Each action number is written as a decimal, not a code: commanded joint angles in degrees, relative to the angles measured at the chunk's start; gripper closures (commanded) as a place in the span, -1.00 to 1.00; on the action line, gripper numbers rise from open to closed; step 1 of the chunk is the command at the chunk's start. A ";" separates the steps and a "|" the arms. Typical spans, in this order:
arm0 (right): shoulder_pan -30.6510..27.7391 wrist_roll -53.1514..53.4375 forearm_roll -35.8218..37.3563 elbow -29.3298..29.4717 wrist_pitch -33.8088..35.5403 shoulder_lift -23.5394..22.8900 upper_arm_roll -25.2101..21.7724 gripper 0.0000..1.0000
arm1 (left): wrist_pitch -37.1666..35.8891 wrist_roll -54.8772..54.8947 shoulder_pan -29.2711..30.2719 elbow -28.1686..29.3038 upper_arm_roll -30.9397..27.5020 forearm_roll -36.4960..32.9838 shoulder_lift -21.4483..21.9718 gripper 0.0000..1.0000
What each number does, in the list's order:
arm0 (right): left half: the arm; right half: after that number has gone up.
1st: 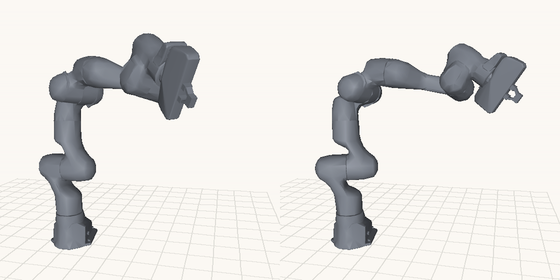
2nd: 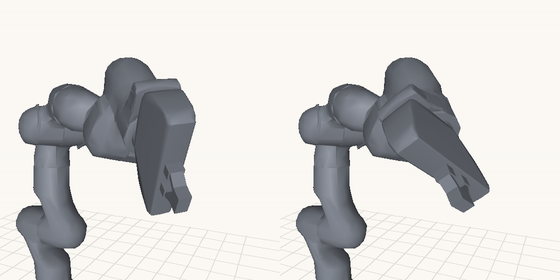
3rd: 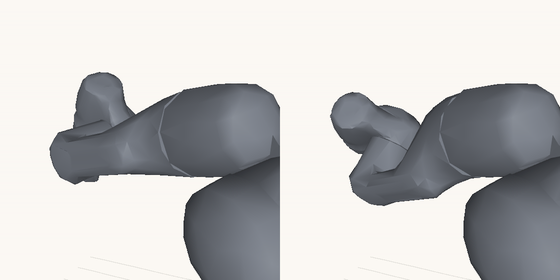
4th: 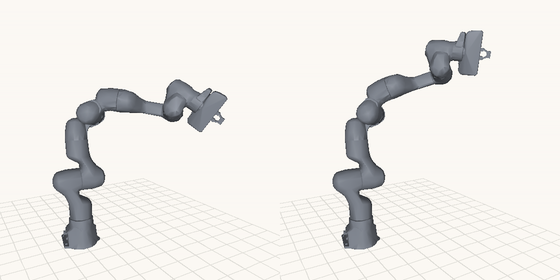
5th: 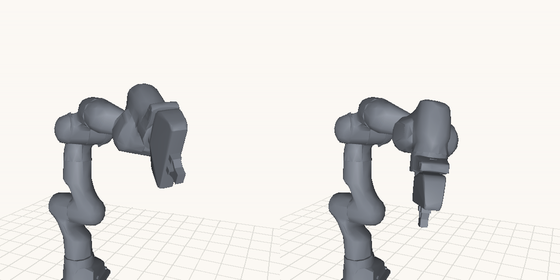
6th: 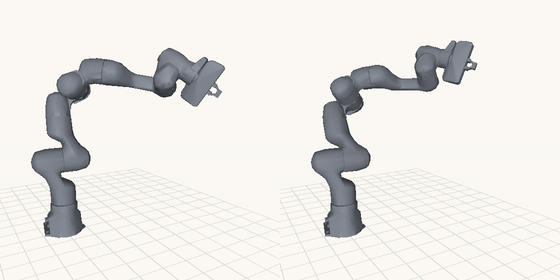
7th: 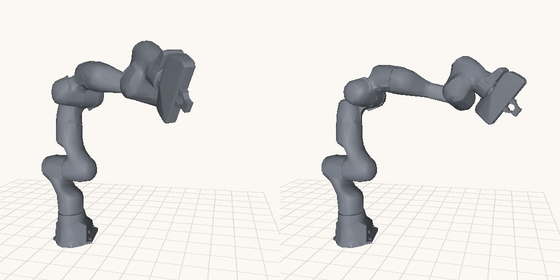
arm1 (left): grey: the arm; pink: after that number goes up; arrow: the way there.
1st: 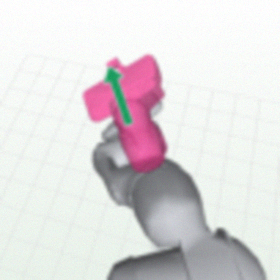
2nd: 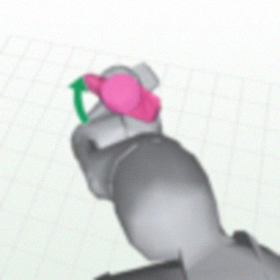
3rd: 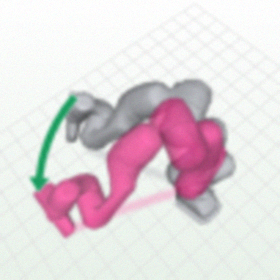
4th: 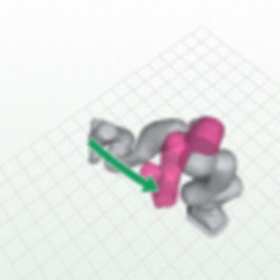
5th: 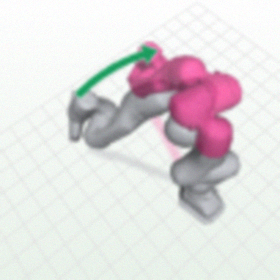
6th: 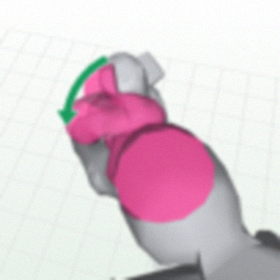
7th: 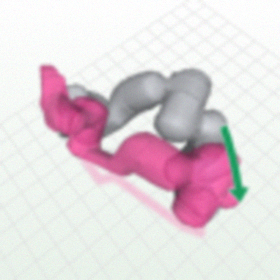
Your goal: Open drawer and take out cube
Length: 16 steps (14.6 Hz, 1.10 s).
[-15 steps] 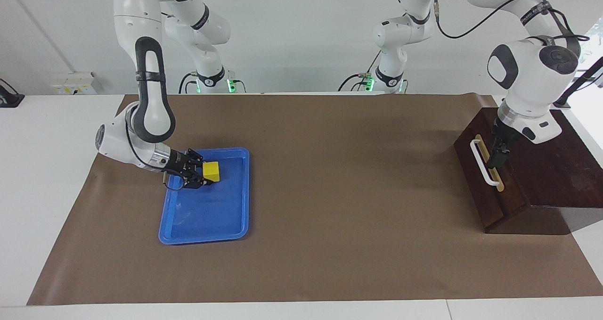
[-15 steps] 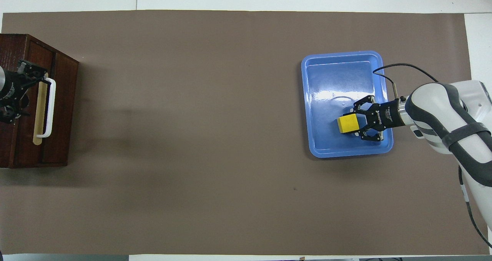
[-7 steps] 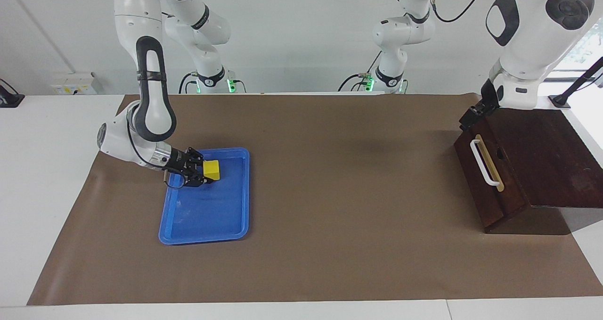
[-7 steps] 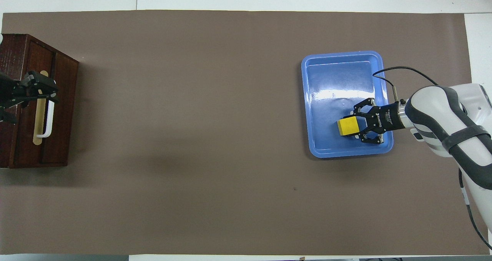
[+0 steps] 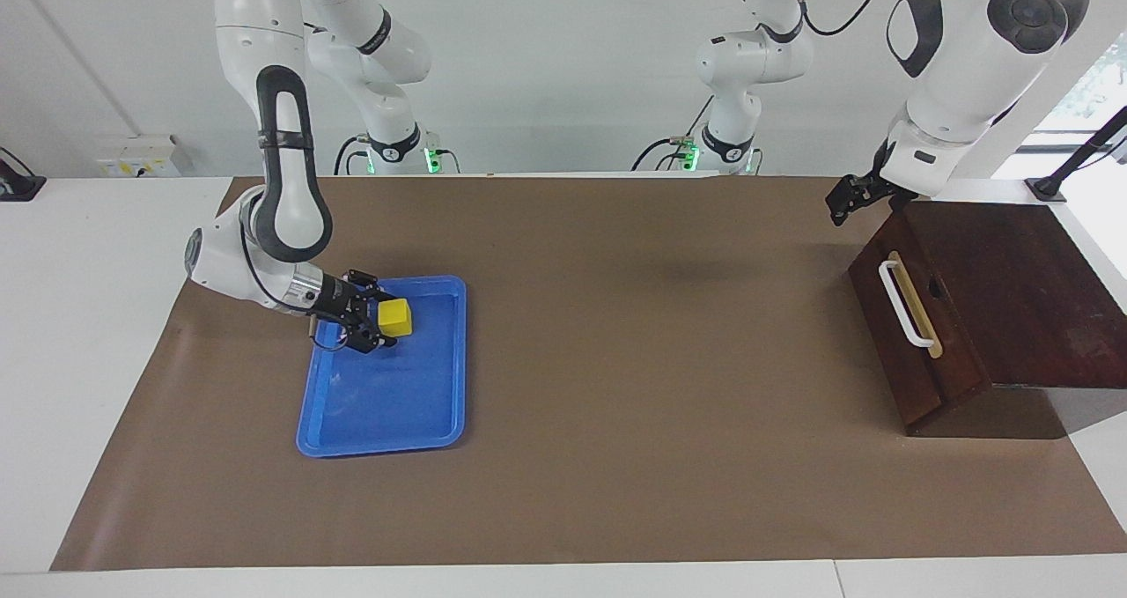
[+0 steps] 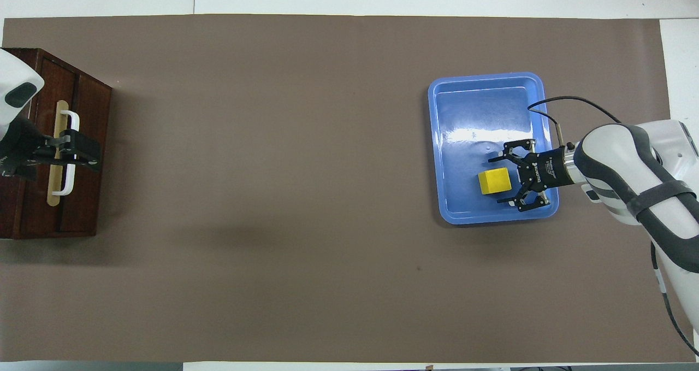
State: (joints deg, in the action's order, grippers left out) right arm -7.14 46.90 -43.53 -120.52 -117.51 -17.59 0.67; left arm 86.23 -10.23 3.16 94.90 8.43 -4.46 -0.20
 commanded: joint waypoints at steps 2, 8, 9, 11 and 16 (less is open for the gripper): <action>-0.42 3.28 3.26 5.27 5.70 1.68 0.39 -1.00 | -0.89 1.96 -0.43 2.48 0.01 0.77 2.40 -1.00; -0.33 1.46 15.38 13.53 15.00 6.51 0.74 -1.00 | -2.03 3.54 -1.57 2.13 -0.17 0.85 2.66 -1.00; -0.33 -0.21 17.41 15.90 17.46 6.78 1.00 -1.00 | -2.12 3.98 -1.57 2.13 -0.43 0.85 2.75 -1.00; -0.24 -5.47 20.49 20.39 22.21 7.04 1.26 -1.00 | -2.12 3.90 -1.57 1.35 -0.43 0.85 2.31 -1.00; 2.13 -26.54 30.41 24.10 26.36 12.04 1.70 -1.00 | -2.03 3.64 -1.57 0.81 -0.25 1.03 2.48 -1.00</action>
State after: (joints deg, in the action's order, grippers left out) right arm -6.27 28.68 -17.53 -96.99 -91.91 -7.95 2.00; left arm 84.66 -7.15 2.30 95.09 8.92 -4.36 1.09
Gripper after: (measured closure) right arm 0.000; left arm 0.000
